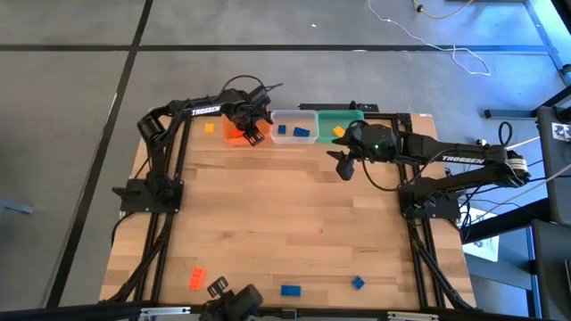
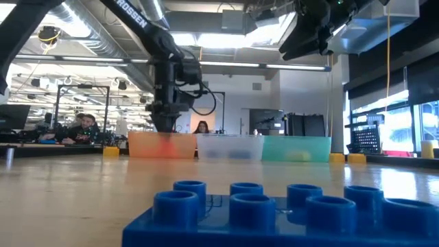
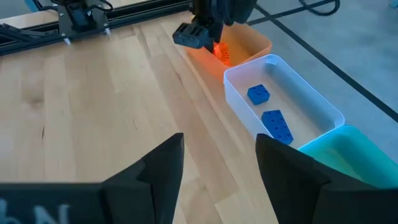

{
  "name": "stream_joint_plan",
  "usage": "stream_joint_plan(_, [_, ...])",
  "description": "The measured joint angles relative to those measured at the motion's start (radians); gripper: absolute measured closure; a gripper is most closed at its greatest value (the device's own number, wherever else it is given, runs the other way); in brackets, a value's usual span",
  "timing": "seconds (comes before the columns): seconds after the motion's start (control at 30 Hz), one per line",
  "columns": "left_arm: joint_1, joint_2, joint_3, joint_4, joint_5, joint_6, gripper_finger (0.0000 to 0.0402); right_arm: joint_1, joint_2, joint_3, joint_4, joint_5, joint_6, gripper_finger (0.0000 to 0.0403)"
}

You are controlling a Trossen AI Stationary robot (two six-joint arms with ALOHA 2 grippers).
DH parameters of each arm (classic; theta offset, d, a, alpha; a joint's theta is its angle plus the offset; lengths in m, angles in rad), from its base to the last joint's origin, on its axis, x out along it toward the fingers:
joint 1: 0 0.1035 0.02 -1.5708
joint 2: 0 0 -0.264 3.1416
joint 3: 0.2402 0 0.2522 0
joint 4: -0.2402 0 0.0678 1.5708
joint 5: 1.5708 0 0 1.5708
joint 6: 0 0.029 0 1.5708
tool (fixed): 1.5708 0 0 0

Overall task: Sort & place blocks by color
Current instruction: Put the orange game piece into the orange bin, then put the yellow game piece into the green bin

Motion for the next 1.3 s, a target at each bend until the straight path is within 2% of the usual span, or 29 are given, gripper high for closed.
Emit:
stream_joint_plan(0.3, [-0.004, 0.011, 0.0, -0.002, -0.006, 0.001, 0.0249, 0.0, 0.0, 0.0, -0.005, -0.005, 0.0, 0.0203])
stream_joint_plan(0.47, [-0.008, -0.098, 0.0, -0.004, 0.0, 0.017, 0.0249, 0.0, -0.01, 0.0, -0.022, -0.094, -0.05, 0.0203])
stream_joint_plan(0.57, [-0.026, -0.192, 0.0, -0.006, 0.009, 0.049, 0.0248, 0.001, -0.014, 0.001, -0.048, -0.106, -0.079, 0.0203])
stream_joint_plan(0.73, [-0.114, -0.362, 0.001, -0.042, 0.017, 0.079, 0.0249, 0.001, -0.016, 0.06, -0.208, -0.105, -0.012, 0.0203])
stream_joint_plan(0.83, [-0.195, -0.452, 0.002, -0.072, 0.053, 0.12, 0.0249, 0.025, -0.016, 0.087, -0.276, -0.103, -0.058, 0.0203])
stream_joint_plan(0.97, [-0.315, -0.525, 0.002, -0.152, 0.087, 0.098, 0.0247, 0.072, -0.016, 0.107, -0.324, -0.121, -0.104, 0.0203])
stream_joint_plan(1.1, [-0.419, -0.548, 0.002, -0.234, 0.03, -0.052, 0.0249, 0.081, -0.016, 0.115, -0.384, -0.028, 0.066, 0.0203])
stream_joint_plan(1.17, [-0.461, -0.55, 0.002, -0.261, -0.015, -0.111, 0.0248, 0.078, -0.015, 0.115, -0.432, 0.064, 0.176, 0.0203])
stream_joint_plan(1.3, [-0.526, -0.549, 0.001, -0.297, -0.096, -0.192, 0.0247, 0.047, -0.008, 0.115, -0.548, 0.271, 0.522, 0.0203])
